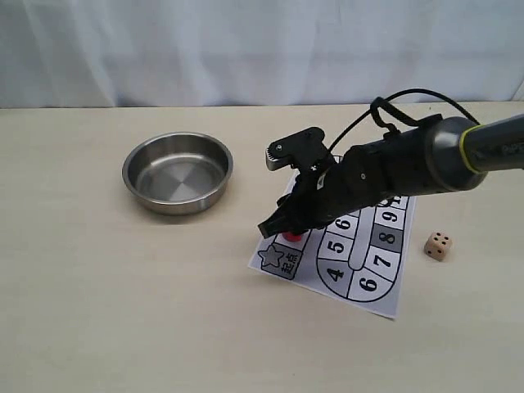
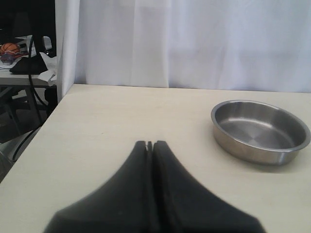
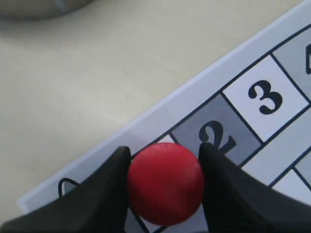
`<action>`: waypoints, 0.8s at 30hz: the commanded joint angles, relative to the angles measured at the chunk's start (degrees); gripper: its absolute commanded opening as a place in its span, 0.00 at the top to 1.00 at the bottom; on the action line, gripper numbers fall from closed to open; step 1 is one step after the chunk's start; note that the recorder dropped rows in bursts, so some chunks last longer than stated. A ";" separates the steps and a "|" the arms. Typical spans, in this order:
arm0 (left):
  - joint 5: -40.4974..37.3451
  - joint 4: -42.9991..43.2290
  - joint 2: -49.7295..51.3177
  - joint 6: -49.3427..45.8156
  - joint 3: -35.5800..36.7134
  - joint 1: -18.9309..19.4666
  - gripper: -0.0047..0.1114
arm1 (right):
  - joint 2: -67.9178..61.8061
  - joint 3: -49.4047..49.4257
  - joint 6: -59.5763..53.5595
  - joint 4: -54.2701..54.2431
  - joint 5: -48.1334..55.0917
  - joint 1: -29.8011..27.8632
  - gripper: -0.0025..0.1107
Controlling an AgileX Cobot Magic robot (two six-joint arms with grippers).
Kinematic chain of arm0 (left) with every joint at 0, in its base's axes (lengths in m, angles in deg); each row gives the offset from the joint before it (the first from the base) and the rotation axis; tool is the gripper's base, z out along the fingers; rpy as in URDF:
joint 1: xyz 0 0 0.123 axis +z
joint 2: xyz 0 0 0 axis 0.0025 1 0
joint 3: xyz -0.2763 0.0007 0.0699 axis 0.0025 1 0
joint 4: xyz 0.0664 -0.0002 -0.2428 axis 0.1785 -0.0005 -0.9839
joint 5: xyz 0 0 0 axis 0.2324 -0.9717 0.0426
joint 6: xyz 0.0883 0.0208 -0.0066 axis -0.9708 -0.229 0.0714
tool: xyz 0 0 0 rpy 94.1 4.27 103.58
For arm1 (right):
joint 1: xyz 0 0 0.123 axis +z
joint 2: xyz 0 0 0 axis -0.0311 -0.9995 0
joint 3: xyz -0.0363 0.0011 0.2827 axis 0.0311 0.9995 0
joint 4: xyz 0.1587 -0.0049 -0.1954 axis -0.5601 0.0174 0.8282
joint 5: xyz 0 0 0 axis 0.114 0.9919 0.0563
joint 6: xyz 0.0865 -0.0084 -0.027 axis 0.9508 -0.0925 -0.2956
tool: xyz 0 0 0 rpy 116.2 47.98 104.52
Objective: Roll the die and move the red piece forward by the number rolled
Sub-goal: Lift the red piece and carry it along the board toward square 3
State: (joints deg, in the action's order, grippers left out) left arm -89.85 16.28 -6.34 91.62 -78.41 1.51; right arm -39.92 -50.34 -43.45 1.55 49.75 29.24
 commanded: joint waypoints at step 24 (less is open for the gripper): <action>0.57 -0.05 -0.06 0.25 0.11 -0.01 0.96 | -2.62 0.27 0.20 -0.97 -7.50 -3.26 0.94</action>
State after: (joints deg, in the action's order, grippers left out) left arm -89.85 16.28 -6.34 91.62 -78.41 1.51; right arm -41.96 -50.12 -43.45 0.87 40.81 26.48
